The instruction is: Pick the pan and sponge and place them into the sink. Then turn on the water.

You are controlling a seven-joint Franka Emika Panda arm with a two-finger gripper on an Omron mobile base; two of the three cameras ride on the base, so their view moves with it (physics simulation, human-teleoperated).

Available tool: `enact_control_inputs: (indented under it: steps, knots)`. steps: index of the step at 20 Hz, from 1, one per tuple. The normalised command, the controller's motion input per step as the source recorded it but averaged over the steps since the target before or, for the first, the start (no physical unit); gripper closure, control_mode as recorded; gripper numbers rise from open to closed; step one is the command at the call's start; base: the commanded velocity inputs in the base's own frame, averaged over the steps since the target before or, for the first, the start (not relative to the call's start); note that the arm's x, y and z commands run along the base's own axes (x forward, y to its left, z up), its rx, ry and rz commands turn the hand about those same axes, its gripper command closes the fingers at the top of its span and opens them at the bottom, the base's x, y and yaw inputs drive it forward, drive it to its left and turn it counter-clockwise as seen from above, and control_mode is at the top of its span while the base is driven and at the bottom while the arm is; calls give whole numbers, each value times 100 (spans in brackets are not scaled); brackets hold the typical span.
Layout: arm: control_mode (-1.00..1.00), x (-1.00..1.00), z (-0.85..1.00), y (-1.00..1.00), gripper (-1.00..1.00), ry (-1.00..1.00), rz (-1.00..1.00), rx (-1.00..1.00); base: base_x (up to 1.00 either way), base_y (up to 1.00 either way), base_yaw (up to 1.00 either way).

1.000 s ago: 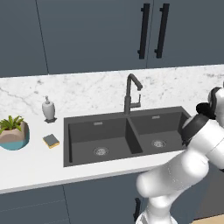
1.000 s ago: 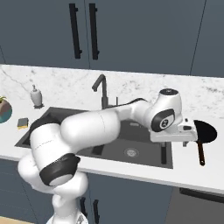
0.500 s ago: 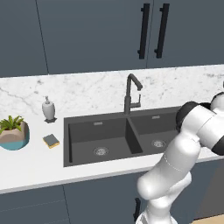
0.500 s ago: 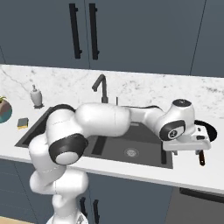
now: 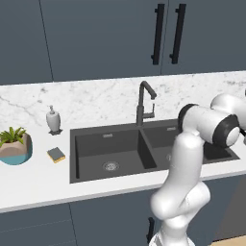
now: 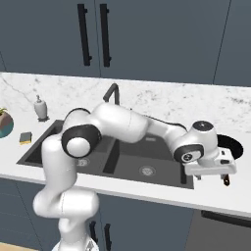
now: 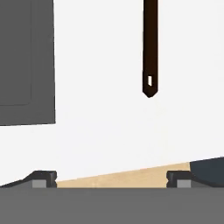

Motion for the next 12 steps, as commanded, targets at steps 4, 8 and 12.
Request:
enact_control_inputs:
  steps: [4, 8, 12]
  knots:
    - [-100, 17, 0, -29, -100, 0, 0, 8, 0, 0, 0]
    - [-100, 27, 0, -29, -100, 0, 0, 11, 0, 0, 0]
    - [-100, 25, -3, -16, -100, 0, 0, 10, 0, 0, 0]
